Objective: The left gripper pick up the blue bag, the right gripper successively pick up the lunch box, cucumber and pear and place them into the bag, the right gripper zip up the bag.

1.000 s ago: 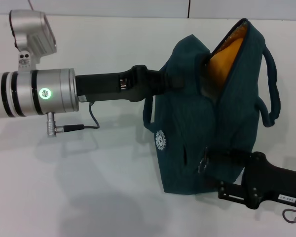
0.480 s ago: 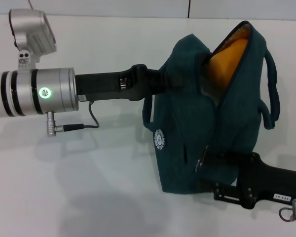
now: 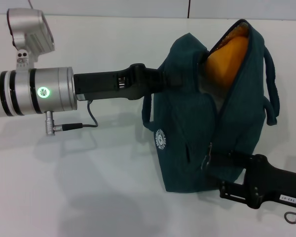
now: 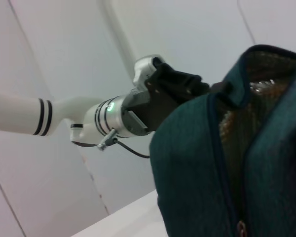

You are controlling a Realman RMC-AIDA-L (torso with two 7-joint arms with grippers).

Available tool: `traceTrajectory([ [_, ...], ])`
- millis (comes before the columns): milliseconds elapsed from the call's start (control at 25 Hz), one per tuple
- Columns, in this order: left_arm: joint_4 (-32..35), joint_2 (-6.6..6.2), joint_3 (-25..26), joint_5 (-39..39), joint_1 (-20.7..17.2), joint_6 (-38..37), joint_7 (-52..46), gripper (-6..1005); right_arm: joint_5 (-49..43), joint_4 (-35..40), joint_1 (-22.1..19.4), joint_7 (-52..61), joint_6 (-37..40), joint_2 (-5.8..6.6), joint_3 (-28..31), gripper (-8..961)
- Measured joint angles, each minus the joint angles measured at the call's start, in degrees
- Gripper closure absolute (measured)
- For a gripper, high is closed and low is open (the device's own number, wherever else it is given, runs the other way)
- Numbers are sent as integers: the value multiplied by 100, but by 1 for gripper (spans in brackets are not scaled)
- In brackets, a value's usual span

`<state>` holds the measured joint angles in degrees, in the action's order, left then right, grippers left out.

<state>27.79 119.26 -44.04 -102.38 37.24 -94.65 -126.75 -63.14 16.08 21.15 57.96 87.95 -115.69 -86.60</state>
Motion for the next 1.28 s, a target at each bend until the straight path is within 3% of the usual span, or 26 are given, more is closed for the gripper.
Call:
traceTrajectory([
  [400, -1, 0, 1, -1, 44, 4, 1, 961, 25, 40, 159, -40, -132, -32, -42, 306],
  [840, -1, -2, 7, -1, 47, 9, 9, 961, 30, 523, 221, -36, -182, -33, -662, 306],
  [1280, 5, -51, 28, 53, 46, 10, 9, 961, 273, 387, -33, -14, -154, -3, -617, 305],
])
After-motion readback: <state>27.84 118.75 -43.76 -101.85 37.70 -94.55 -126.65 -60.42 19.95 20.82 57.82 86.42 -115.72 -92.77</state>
